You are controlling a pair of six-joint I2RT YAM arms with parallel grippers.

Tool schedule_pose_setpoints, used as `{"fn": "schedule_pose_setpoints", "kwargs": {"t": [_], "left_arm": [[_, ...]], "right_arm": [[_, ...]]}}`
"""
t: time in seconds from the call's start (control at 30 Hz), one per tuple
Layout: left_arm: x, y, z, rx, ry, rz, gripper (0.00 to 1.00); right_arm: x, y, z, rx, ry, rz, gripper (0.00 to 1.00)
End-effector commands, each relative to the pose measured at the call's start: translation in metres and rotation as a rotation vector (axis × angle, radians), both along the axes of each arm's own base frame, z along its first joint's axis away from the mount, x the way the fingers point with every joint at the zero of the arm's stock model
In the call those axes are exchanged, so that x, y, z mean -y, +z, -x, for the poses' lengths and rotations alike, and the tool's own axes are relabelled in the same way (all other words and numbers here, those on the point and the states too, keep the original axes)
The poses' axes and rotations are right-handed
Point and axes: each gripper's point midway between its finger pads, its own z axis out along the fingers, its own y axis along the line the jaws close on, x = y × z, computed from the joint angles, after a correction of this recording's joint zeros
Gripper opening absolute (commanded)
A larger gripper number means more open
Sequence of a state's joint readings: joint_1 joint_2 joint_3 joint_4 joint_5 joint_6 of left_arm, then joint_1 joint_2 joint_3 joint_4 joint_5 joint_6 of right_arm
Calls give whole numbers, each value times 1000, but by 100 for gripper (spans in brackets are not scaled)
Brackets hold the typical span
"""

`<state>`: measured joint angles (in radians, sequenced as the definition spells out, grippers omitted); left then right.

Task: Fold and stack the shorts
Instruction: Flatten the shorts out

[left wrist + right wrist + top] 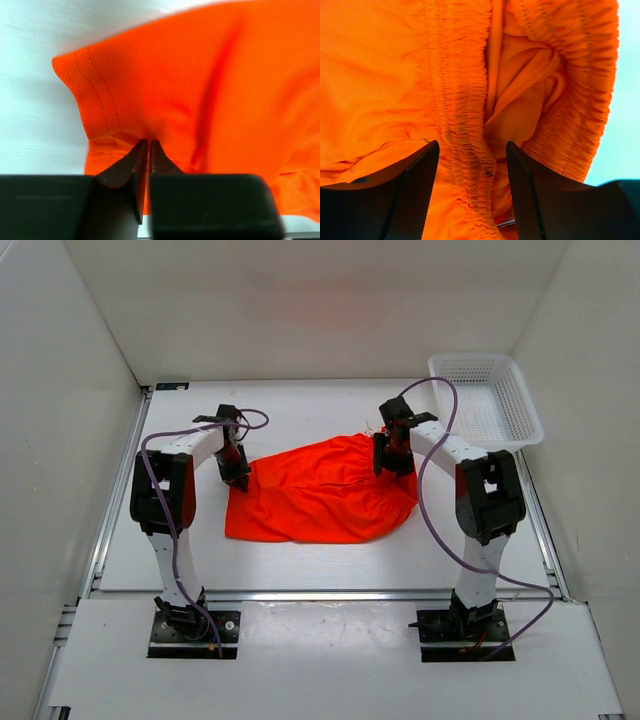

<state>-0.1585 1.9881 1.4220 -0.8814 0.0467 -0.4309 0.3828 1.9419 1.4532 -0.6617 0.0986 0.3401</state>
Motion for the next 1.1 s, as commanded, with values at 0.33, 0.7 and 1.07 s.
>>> {"fn": "schedule_pose_setpoints", "kwargs": {"t": [0.33,0.7,1.07], "left_arm": [[-16,42,-21,126,40,-8,10],[-57,44,11,105,107,99,71],[-30,-3,25,-25,65,179,46]], "right_arm": [[-36,24,-11,53,72,-94,0],[-21,74,-2,136,40,-72,0],[-20,75,0,125,31,-71,0]]}}
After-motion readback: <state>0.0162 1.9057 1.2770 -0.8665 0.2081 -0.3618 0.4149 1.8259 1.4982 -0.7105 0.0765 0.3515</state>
